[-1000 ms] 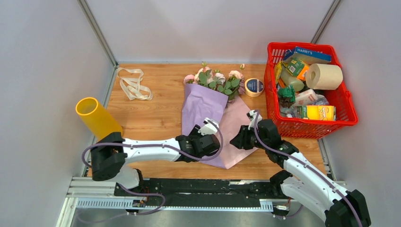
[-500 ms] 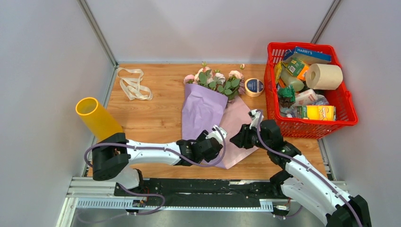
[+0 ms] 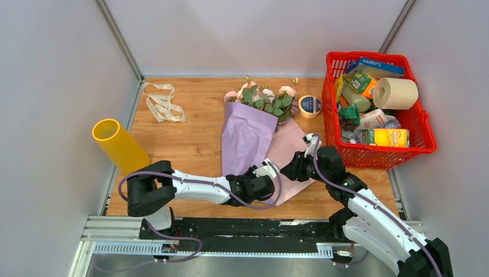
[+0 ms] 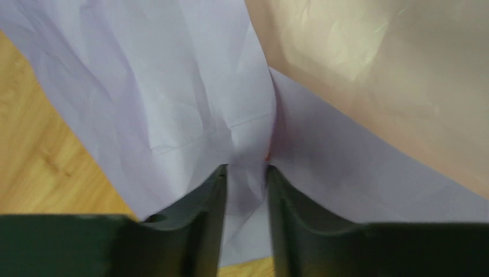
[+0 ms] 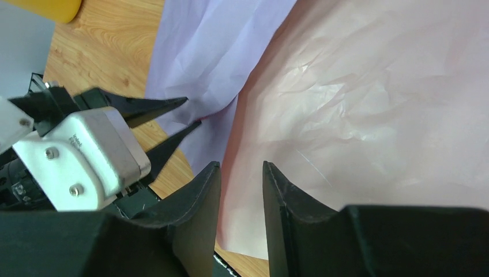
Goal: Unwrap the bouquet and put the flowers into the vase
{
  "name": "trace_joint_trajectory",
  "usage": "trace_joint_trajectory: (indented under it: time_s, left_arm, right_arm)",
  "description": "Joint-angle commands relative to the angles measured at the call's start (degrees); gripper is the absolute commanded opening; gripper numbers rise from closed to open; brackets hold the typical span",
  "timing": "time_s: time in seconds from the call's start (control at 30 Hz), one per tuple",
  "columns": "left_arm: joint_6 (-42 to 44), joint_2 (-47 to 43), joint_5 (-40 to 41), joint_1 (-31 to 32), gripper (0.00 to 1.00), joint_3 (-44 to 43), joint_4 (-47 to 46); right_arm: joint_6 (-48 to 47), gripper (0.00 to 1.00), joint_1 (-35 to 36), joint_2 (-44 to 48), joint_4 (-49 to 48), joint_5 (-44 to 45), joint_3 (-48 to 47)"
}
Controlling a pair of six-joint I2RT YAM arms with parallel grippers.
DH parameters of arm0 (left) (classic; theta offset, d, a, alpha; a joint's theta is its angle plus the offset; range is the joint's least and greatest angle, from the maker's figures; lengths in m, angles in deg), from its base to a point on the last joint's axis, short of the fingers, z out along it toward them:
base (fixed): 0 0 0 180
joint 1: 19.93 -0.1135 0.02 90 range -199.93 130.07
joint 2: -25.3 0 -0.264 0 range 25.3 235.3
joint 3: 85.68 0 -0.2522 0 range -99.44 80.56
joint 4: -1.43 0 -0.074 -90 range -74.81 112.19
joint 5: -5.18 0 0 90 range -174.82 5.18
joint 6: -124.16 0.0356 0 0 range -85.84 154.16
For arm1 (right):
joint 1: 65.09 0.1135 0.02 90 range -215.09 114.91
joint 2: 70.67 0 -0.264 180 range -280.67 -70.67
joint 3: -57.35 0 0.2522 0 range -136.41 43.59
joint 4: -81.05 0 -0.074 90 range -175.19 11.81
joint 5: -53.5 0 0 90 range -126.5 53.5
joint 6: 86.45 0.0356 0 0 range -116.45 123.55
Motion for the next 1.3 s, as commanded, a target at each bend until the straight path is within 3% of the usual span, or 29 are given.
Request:
trace_joint_trajectory:
  time_s: [0.0,0.3,0.57,0.63,0.73,0.83,1.07,1.17,1.27]
  left_arm:
    - [0.75,-0.46,8.5,1.77,0.31,-3.28,2.54]
    - [-7.85,-6.17,14.85,-0.33,0.18,-1.0,7.45]
    - [-22.44,-13.63,12.22,-8.5,0.21,4.88,12.82]
    - [-27.27,-15.66,11.34,-11.23,0.32,6.29,14.84]
    - [-37.62,-18.55,10.89,-14.83,0.6,7.87,20.71]
    - [-43.09,-22.15,10.19,-15.63,0.64,7.88,24.51]
    - [-41.0,-31.65,10.97,-16.94,0.66,5.69,29.96]
    - [-35.5,-35.51,7.92,-24.12,0.68,6.38,29.72]
    - [-30.37,-38.86,1.94,-28.37,0.67,7.18,27.6]
  right_arm:
    - [-0.68,0.35,0.32,0.97,-2.66,-0.94,-0.36]
    - [-0.68,0.35,0.23,1.06,-2.66,-1.2,-0.53]
    - [-0.16,0.36,0.23,0.88,-2.75,-1.29,-0.89]
    - [0.02,0.37,0.23,0.88,-2.84,-1.29,-1.06]
    - [0.72,0.39,0.06,0.36,-3.45,-1.38,-1.59]
    - [1.51,0.4,0.23,-0.87,-5.2,-2.17,-2.12]
    - [3.09,0.54,0.23,-8.51,-10.74,-3.83,-5.89]
    - [3.53,0.59,0.67,-12.9,-13.29,-5.16,-8.35]
    - [3.45,0.56,1.2,-18.79,-17.77,-5.16,-10.2]
